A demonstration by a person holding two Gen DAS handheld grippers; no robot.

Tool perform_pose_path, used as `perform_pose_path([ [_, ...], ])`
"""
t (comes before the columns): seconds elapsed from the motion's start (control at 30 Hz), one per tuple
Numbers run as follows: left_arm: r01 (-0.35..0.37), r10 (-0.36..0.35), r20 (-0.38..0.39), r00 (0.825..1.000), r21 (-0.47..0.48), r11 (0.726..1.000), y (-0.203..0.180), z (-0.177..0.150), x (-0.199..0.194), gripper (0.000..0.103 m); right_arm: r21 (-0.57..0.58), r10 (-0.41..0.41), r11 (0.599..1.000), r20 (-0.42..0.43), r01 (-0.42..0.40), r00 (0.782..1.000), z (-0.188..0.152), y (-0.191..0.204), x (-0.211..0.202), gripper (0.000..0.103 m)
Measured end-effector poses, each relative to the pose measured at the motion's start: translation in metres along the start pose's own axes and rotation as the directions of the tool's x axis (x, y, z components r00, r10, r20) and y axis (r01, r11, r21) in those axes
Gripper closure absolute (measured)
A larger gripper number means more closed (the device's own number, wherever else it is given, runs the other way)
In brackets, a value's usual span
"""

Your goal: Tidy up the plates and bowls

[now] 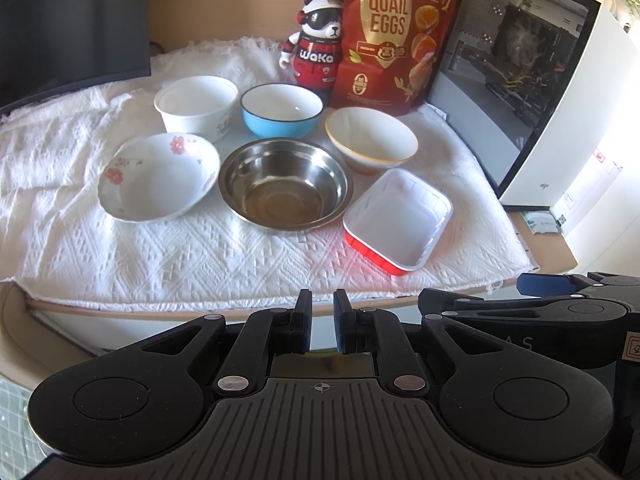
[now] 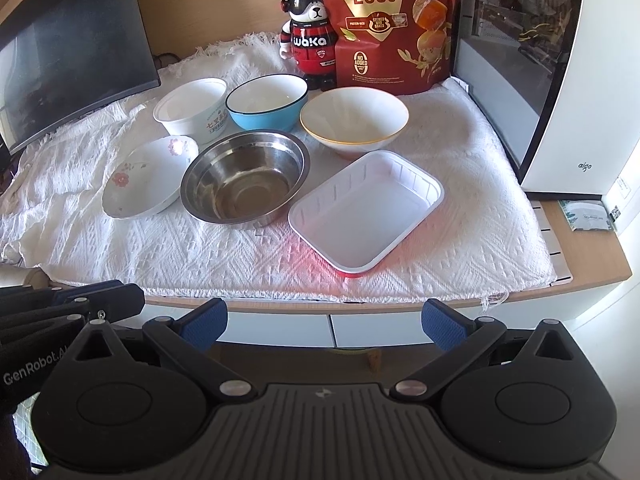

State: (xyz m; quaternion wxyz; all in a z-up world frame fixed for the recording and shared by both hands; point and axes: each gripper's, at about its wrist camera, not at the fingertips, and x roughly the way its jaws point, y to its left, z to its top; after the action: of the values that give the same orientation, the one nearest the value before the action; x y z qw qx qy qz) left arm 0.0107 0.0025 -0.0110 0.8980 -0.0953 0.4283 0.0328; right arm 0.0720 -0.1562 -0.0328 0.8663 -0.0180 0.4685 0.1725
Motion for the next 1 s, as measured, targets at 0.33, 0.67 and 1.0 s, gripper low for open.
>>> perform_pose_path([
  [0.33,0.000,0.000,-0.003,1.000,-0.005,1.000,0.0013,-0.0020,0.0001,0.090,-0.002,0.004,1.000,0.001,-0.004,1.000,-0.0002,-0.0004,-0.0001,0.000],
  [0.67,-0.003,0.003,-0.008,1.000,-0.010,1.000,0.0033,-0.0038,0.0008,0.090,-0.001,0.005,1.000,0.001,-0.005,1.000,-0.0003,-0.0005,0.0000,0.000],
  [1.0,-0.003,0.003,-0.009,1.000,-0.011,1.000,0.0032,-0.0033,0.0008,0.090,-0.002,0.005,1.000,0.001,-0.005,1.000,0.0001,-0.0005,0.0001,0.000],
])
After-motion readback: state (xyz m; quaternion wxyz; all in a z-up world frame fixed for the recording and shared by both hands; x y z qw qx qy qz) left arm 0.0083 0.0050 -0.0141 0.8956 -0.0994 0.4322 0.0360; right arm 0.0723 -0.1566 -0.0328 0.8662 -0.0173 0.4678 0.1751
